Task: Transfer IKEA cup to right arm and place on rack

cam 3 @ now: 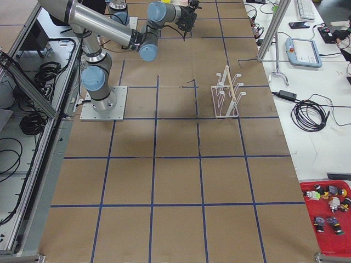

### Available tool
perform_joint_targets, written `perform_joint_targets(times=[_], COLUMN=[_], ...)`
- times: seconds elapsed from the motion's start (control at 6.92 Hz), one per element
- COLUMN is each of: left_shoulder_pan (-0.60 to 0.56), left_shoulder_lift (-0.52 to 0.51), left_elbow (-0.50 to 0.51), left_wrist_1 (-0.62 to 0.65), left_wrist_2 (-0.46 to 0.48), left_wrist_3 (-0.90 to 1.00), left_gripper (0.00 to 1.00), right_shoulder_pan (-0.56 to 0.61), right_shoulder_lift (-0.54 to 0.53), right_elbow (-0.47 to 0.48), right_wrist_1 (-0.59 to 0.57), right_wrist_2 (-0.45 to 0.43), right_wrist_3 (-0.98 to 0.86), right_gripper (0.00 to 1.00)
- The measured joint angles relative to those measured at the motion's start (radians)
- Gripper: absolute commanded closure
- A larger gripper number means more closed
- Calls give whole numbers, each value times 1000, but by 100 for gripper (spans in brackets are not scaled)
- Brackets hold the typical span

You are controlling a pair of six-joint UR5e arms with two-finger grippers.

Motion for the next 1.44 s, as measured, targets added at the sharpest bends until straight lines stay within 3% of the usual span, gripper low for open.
perform_joint_targets(times=[0.43, 0.87, 1.16, 1.44], left_shoulder_pan=[-68, -154, -201, -247], left_shoulder_lift=[-91, -219, -231, -238], left_elbow=[-116, -140, -143, -145], left_wrist_1=[387, 744, 860, 885], left_wrist_2=[-135, -156, -142, -121], left_wrist_3=[2, -176, -297, -313], left_gripper=[99, 98, 97, 96], right_shoulder_pan=[-13, -13, -11, -6], right_shoulder_lift=[19, 20, 35, 60], right_elbow=[8, 13, 34, 51], right_wrist_1=[9, -17, -151, -229], right_wrist_2=[-14, -32, -101, -138], right_wrist_3=[5, 49, 156, 191], right_gripper=[0, 1, 0, 0])
